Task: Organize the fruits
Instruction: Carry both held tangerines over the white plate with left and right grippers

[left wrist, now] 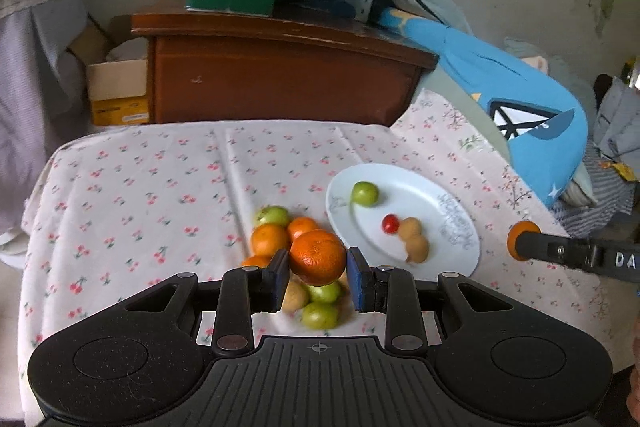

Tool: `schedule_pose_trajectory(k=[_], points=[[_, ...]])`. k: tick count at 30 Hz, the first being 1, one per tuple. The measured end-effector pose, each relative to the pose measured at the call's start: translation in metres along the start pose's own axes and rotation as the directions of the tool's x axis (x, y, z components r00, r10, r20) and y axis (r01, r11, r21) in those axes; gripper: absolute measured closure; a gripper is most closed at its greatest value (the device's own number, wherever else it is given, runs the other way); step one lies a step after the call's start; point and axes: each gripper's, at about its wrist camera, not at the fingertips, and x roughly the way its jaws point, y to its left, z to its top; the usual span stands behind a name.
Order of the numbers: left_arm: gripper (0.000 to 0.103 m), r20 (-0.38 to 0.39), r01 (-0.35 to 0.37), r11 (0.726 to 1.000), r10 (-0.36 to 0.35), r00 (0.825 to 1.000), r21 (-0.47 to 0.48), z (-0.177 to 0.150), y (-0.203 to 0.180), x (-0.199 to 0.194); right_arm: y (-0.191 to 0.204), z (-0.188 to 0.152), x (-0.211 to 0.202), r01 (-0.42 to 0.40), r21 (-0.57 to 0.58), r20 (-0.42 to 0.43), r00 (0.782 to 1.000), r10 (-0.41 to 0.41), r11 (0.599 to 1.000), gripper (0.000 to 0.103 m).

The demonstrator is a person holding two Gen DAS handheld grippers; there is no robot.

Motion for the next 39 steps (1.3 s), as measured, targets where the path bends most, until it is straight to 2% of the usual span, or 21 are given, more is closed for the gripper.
schedule_pose_trajectory(k=[8, 18, 22, 32, 39], points=[[0.075, -0.037, 0.073, 0.997, -0.072, 0.997, 0.017, 0.02, -0.005, 0.022, -0.027, 0.026, 0.008, 0.031, 0.082, 0.042, 0.999, -0.034, 0.996, 0.074], [0.075, -0.075, 0.119, 0.992, -0.115, 0.991, 0.043, 0.032, -0.022, 0.061, -0.038, 0.044, 0.031, 0.028, 0.144, 0.027, 0.999, -0.032, 0.989, 0.074], [0.075, -0.093, 0.128, 0.99, -0.123, 0.988, 0.052, 0.036, -0.029, 0.079, -0.041, 0.045, 0.044, 0.011, 0.183, -0.012, 1.0, -0.009, 0.983, 0.074], [0.075, -0.148, 0.132, 0.989, -0.122, 0.982, 0.062, 0.038, -0.041, 0.116, -0.044, 0.035, 0.083, 0.075, 0.222, -0.141, 0.989, -0.045, 0.972, 0.074], [0.073, -0.146, 0.128, 0.986, -0.112, 0.983, 0.102, 0.041, -0.05, 0.124, -0.048, 0.032, 0.101, 0.105, 0.263, -0.175, 0.983, -0.06, 0.959, 0.073]])
